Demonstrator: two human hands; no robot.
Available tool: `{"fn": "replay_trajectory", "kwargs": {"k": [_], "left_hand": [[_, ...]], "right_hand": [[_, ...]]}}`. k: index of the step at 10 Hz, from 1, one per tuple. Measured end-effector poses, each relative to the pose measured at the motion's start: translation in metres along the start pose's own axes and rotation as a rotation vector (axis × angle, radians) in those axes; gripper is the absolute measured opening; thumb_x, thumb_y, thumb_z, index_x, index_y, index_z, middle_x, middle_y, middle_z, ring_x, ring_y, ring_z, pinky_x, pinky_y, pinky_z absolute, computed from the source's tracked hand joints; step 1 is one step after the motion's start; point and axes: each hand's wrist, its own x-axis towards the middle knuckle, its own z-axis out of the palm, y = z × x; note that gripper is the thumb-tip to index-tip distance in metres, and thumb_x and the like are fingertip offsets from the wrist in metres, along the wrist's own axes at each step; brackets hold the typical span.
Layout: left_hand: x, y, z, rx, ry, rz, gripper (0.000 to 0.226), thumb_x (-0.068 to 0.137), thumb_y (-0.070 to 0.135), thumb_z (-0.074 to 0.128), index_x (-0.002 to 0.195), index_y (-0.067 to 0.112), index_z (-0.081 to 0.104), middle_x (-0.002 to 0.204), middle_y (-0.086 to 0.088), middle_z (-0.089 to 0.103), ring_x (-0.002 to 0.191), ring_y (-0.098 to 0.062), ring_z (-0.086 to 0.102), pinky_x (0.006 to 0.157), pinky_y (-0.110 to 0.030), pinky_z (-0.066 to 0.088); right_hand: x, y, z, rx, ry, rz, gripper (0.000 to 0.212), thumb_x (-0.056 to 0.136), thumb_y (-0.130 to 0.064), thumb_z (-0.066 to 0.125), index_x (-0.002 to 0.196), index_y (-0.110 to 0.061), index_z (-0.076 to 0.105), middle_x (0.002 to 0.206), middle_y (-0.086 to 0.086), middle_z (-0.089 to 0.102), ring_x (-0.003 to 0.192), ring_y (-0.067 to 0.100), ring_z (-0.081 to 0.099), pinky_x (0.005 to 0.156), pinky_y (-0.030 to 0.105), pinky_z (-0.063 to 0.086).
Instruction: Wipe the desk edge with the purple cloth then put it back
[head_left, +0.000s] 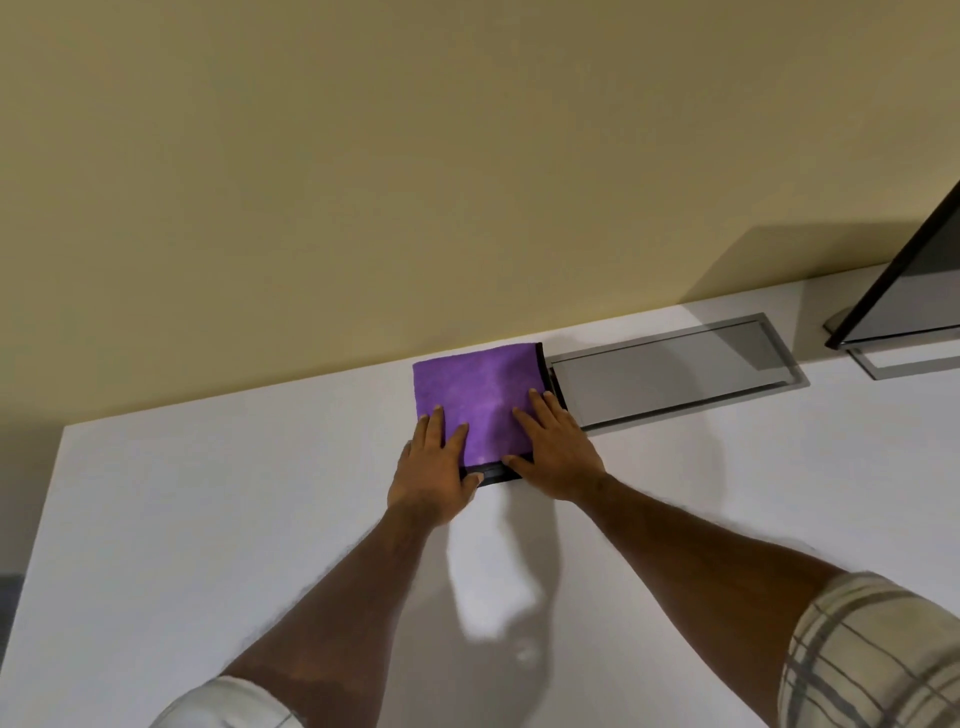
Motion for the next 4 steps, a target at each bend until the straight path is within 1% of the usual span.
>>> {"fn": "replay_trajectory", "kwargs": {"k": [1,2,3,4], "left_hand": [[-0.014,-0.005,-0.018,0.093,0.013,0.044,0.076,0.091,0.057,0.044,0.155,0.026,0.015,0.166,-0.008,-0.001,0.152,-0.029,0.001,0.122,-0.046,0.012],[-0.028,-0.011,-0.038,0.149,0.031,0.038,0.077,0.092,0.061,0.039,0.155,0.027,0.012,0.166,-0.008,-0.003,0.152,-0.028,-0.002,0.122,-0.047,0.008],[-0.059,-0.018,-0.071,0.226,0.072,0.024,0.079,0.092,0.065,0.032,0.155,0.026,0.006,0.166,-0.01,-0.005,0.152,-0.028,-0.005,0.123,-0.05,0.006],[-0.085,-0.029,-0.094,0.276,0.105,0.016,0.078,0.093,0.065,0.03,0.156,0.025,0.005,0.165,-0.01,-0.007,0.152,-0.027,-0.006,0.123,-0.05,0.005]], "right_hand": [[-0.008,-0.008,-0.009,-0.018,0.036,-0.024,0.077,0.094,-0.056,0.051,0.155,-0.019,0.022,0.167,0.009,0.006,0.154,0.028,0.001,0.123,0.043,0.011],[-0.019,-0.017,-0.02,-0.005,0.048,-0.016,0.078,0.093,-0.055,0.053,0.156,-0.02,0.021,0.167,0.009,0.007,0.154,0.029,0.002,0.123,0.043,0.011],[-0.043,-0.036,-0.041,-0.036,0.112,-0.04,0.078,0.092,-0.051,0.056,0.155,-0.017,0.023,0.166,0.011,0.012,0.153,0.03,0.007,0.123,0.044,0.016],[-0.061,-0.055,-0.054,-0.047,0.158,-0.058,0.078,0.093,-0.05,0.054,0.155,-0.016,0.022,0.166,0.011,0.01,0.153,0.03,0.007,0.124,0.044,0.015]]}}
